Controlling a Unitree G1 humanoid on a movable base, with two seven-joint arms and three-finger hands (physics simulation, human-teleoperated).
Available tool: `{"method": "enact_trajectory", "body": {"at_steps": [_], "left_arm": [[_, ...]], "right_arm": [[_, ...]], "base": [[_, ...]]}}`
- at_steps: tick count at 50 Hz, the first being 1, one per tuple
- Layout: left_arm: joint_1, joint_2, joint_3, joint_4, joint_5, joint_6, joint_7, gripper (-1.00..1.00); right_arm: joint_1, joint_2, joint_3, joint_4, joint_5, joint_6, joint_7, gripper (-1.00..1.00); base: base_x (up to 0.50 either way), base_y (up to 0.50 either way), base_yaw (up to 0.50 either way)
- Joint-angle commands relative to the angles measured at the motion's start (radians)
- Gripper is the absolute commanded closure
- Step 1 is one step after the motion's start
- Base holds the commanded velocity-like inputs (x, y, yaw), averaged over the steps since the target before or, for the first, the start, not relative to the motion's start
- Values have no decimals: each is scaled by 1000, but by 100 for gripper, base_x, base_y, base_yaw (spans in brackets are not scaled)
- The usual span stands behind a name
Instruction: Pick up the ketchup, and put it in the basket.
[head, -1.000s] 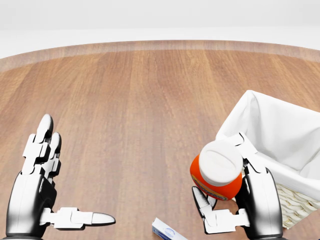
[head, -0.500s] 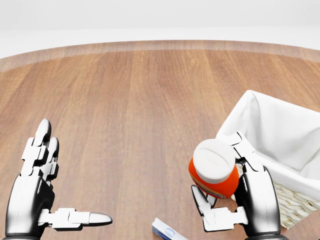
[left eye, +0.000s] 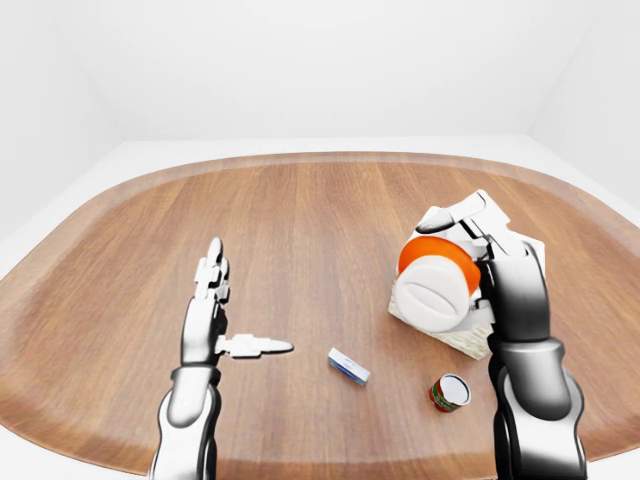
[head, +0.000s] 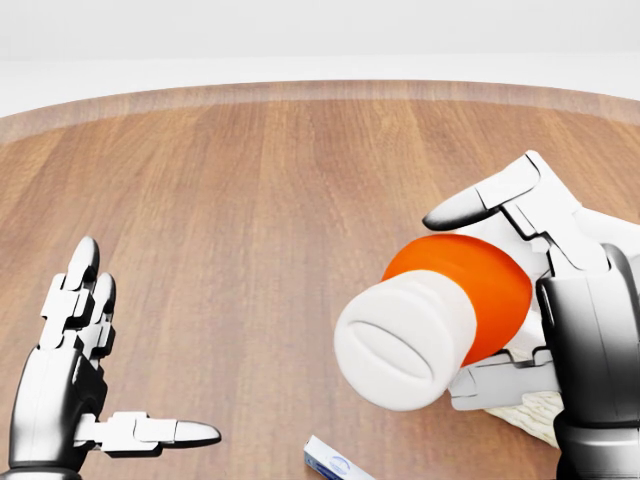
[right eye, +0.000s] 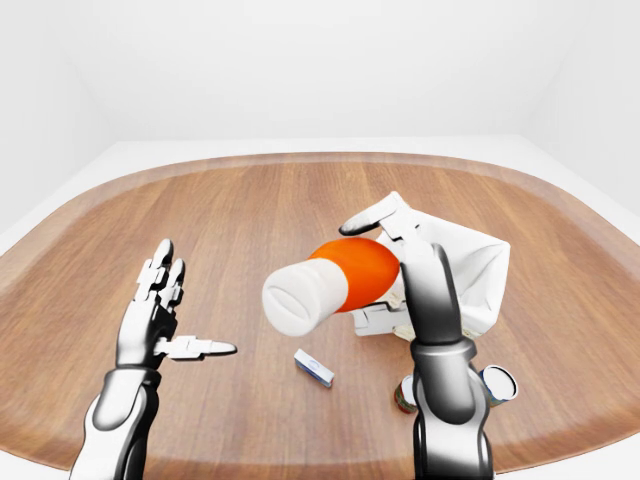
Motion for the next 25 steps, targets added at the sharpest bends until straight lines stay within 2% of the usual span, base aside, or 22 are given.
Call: {"method": "enact_trajectory", "body": {"at_steps": [1,7,19,25], "left_arm": [[-13,3,11,38,-11,0,0,-100],[-23,1,12,72,-23,-11,9,-100],[-34,2,-8,118,-26,-36,19,-100],[-28,2,-16,118,-26,-40,21,-100]], "right_arm": [[-152,-59,-87,-1,-161,0,87,100],[-253,-123,-123,60,-246,0,147,100],[-351,-198,-158,202,-399,0,240,100],[-404,-271,-212,308,-445,0,265,100]], "base": [[0,0,0],[0,0,0],[0,0,0],[0,0,0]]}}
